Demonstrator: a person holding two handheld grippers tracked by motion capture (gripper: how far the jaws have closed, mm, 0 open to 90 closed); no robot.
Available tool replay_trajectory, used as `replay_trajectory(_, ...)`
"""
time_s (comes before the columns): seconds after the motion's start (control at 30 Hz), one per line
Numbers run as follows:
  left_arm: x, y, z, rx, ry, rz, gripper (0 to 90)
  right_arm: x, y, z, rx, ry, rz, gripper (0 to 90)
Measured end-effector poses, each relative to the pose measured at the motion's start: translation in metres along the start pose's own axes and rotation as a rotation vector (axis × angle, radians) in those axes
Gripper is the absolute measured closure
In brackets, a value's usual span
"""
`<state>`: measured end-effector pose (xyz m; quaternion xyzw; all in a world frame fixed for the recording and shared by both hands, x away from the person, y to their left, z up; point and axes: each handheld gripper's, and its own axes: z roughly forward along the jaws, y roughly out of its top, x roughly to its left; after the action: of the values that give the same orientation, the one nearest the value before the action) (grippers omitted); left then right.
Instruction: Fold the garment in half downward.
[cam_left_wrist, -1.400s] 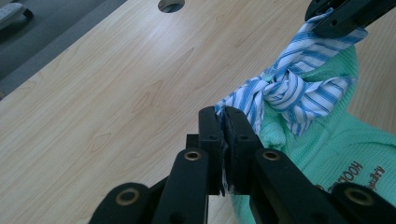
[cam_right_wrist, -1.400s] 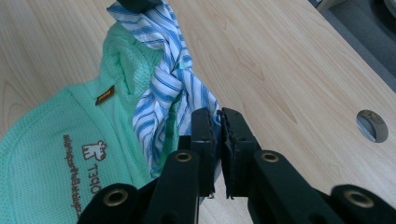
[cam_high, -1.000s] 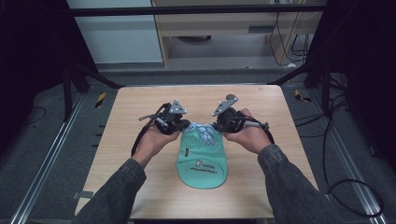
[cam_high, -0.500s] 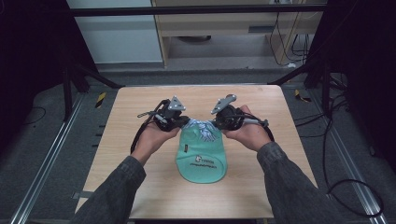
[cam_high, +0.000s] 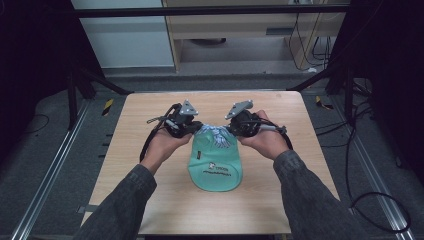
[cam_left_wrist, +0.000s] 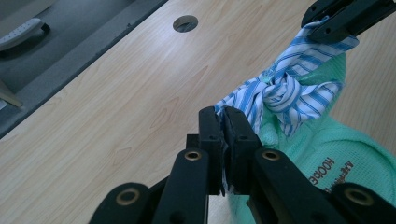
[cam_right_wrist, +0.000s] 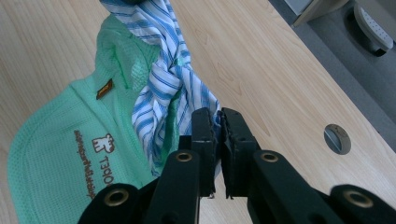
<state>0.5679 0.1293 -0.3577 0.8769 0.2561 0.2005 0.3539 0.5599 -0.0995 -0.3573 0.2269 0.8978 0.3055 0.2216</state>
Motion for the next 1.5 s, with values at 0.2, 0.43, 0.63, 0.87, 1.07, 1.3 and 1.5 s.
replay_trajectory(0.2,0.002,0.003,-0.001,0.000,0.002,0.006,86.7,-0.001,0.002,0.000,-0.002,-0.005,-0.004,84.6)
replay_trajectory(0.43,0.003,0.005,-0.001,-0.005,0.007,0.001,86.7,-0.003,0.003,0.000,-0.004,-0.015,-0.009,84.6)
replay_trajectory(0.63,0.005,0.007,-0.001,-0.009,0.016,-0.001,86.7,-0.004,0.004,-0.001,-0.004,-0.020,-0.012,84.6)
replay_trajectory(0.87,0.005,0.008,0.002,-0.005,0.029,0.007,86.7,-0.007,0.008,0.000,0.000,-0.035,-0.021,84.5)
replay_trajectory(1.07,0.002,0.003,0.004,0.001,0.028,0.015,86.6,-0.004,0.003,0.005,-0.001,-0.031,-0.021,84.5)
replay_trajectory(1.3,0.000,-0.004,0.009,0.014,0.019,0.018,86.6,0.000,-0.003,0.010,0.005,-0.018,-0.017,84.5)
replay_trajectory(1.5,0.006,-0.001,0.011,0.008,0.034,0.003,86.6,-0.003,0.001,0.012,0.005,-0.033,-0.019,84.5)
